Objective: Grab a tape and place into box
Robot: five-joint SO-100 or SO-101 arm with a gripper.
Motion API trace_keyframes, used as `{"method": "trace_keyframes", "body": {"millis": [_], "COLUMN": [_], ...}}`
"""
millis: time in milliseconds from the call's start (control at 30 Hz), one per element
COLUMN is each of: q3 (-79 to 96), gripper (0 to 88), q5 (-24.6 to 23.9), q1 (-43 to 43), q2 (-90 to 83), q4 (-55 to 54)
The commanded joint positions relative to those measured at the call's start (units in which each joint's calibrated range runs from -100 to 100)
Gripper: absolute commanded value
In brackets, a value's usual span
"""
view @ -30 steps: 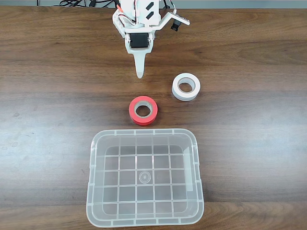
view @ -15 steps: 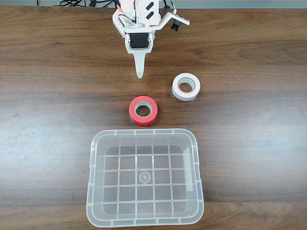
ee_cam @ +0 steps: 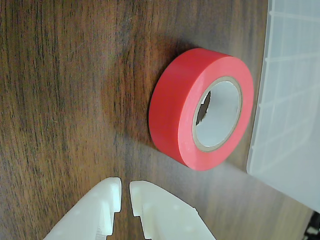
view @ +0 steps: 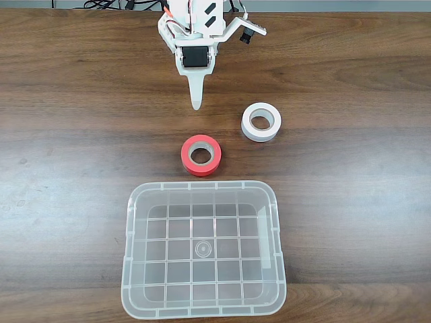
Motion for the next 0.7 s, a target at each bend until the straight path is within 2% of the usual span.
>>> {"method": "trace_keyframes", "body": {"millis": [0, 300, 433, 667], "q3": [-0.6, -3.2, -8.8, -13.4], "gripper": [1.4, 1.3, 1.3, 1.3], "q5": [-0.6, -0.6, -2.2, -2.2], "q1": [-0.4, -0.1, -0.4, -0.5], "q2": [-0.8, -0.1, -0.1, 0.0], "q4": [0.1, 0.8, 3.6, 7.3]}}
